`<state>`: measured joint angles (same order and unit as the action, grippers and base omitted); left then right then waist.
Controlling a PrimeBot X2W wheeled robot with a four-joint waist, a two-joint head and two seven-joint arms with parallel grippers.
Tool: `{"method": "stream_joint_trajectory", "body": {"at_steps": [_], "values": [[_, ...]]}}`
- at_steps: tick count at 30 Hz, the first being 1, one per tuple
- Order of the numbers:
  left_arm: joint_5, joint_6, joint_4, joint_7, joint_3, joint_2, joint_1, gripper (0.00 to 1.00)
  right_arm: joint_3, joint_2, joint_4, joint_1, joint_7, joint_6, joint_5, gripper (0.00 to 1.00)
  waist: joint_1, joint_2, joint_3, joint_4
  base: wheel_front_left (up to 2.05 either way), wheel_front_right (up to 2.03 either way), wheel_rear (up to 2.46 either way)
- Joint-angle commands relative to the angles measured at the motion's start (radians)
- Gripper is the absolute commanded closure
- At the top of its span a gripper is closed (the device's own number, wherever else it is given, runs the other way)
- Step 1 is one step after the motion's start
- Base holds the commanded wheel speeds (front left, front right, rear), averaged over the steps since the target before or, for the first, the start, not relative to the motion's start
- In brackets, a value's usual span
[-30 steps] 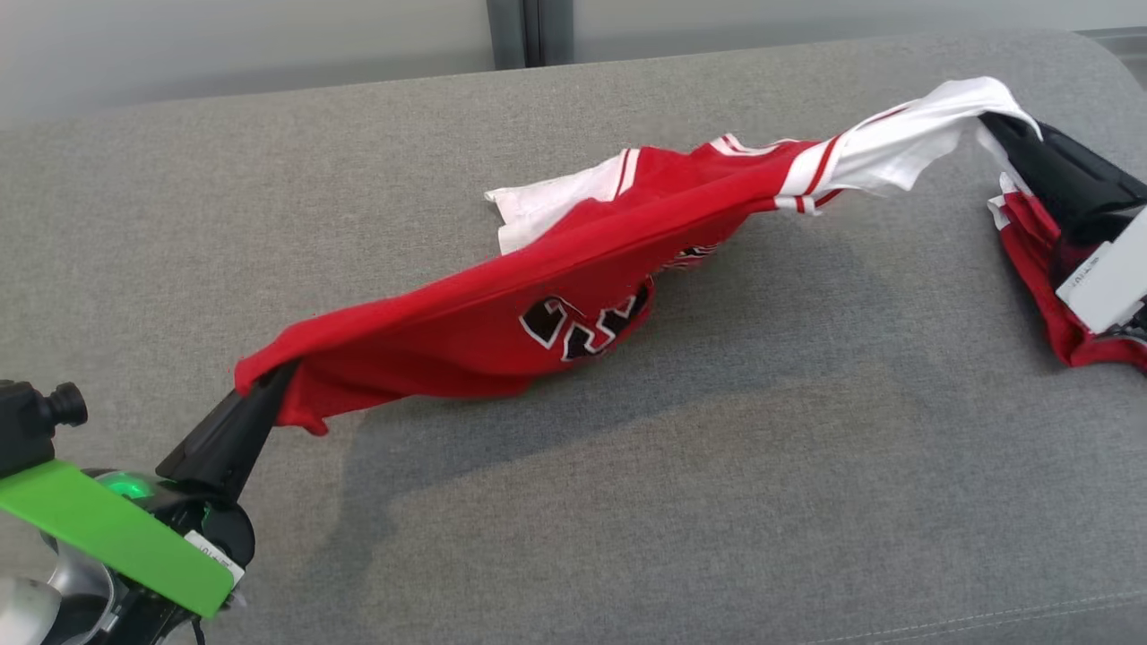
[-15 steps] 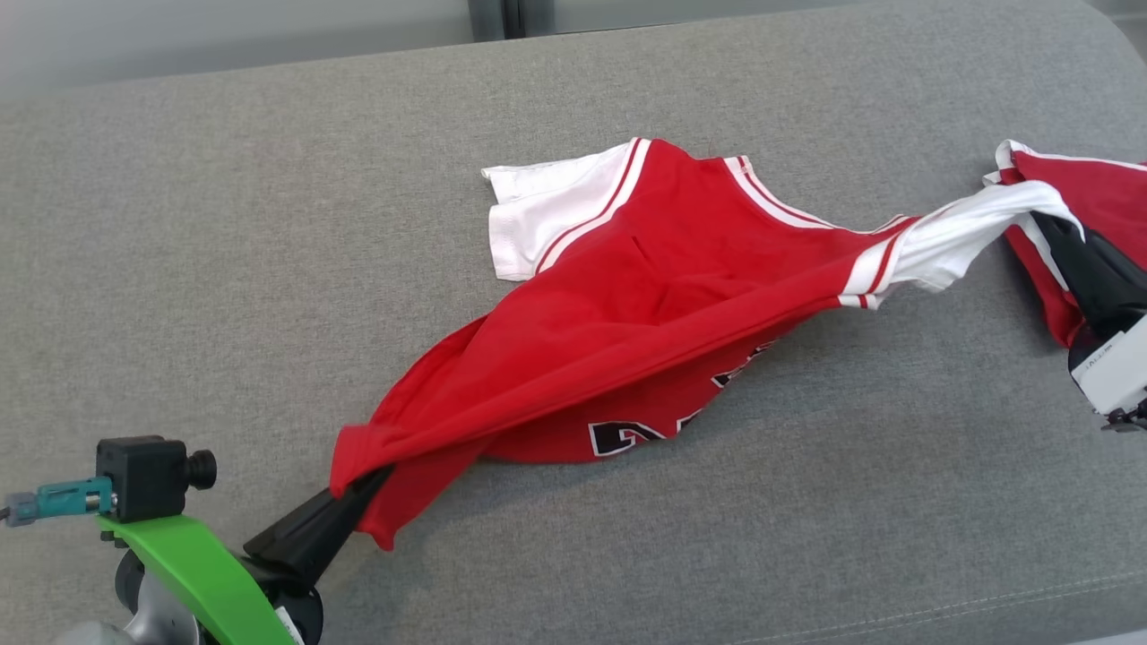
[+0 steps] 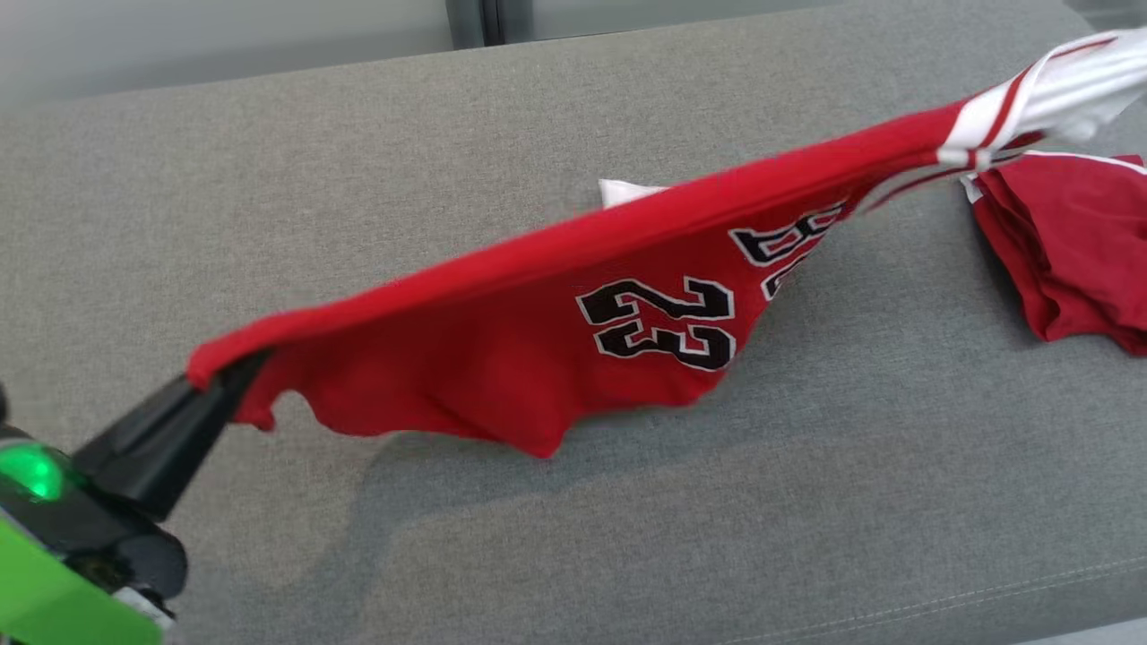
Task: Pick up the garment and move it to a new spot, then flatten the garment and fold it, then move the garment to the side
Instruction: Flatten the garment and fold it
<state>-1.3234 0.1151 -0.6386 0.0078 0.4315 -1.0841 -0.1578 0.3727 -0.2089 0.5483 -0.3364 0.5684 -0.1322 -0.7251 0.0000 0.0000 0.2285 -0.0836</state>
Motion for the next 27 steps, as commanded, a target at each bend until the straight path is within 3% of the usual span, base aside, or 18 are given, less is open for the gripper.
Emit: {"method": "stream_joint_trajectory", "body": {"at_steps": [1,6,11,17,20,23,25,27], "values": [[-0.025,0.021,-0.025,-0.005,-0.056,-0.057,-0.015,1.0,0.042,0.0,0.027,-0.052,0.016,0.003,0.004,1.0,0.0,0.0,-0.008,-0.005,0.0,0.0,0.0],[-0.097,0.023,-0.075,0.028,-0.187,-0.178,-0.051,1.0,0.084,0.017,0.055,-0.184,0.102,0.003,0.02,1.0,0.0,0.0,-0.013,-0.011,0.0,0.0,0.0],[-0.188,-0.012,-0.052,0.119,-0.288,-0.286,-0.135,1.0,0.076,0.034,0.03,-0.355,0.23,0.003,0.062,1.0,0.0,0.0,0.024,-0.012,0.0,0.0,0.0],[-0.2,-0.055,0.114,0.269,-0.284,-0.327,-0.296,1.0,0.012,0.095,-0.088,-0.567,0.308,0.003,0.174,1.0,0.0,0.0,0.14,-0.011,0.0,0.0,0.0],[-0.158,-0.043,0.223,0.334,-0.249,-0.283,-0.448,1.0,-0.029,0.126,-0.205,-0.7,0.266,0.004,0.257,1.0,0.0,0.0,0.22,-0.012,0.0,0.0,0.0],[-0.041,-0.038,0.341,0.389,-0.176,-0.178,-0.679,1.0,-0.054,0.144,-0.359,-0.854,0.16,0.005,0.352,1.0,0.0,0.0,0.311,-0.011,0.0,0.0,0.0],[0.091,-0.043,0.441,0.395,-0.097,-0.055,-0.879,1.0,-0.069,0.147,-0.495,-0.958,0.047,0.007,0.38,1.0,0.0,0.0,0.367,-0.001,0.0,0.0,0.0],[0.254,-0.084,0.571,0.332,-0.027,0.09,-1.089,1.0,-0.098,0.15,-0.631,-1.067,-0.094,0.005,0.399,1.0,0.0,0.0,0.416,0.009,0.0,0.0,0.0]]}}
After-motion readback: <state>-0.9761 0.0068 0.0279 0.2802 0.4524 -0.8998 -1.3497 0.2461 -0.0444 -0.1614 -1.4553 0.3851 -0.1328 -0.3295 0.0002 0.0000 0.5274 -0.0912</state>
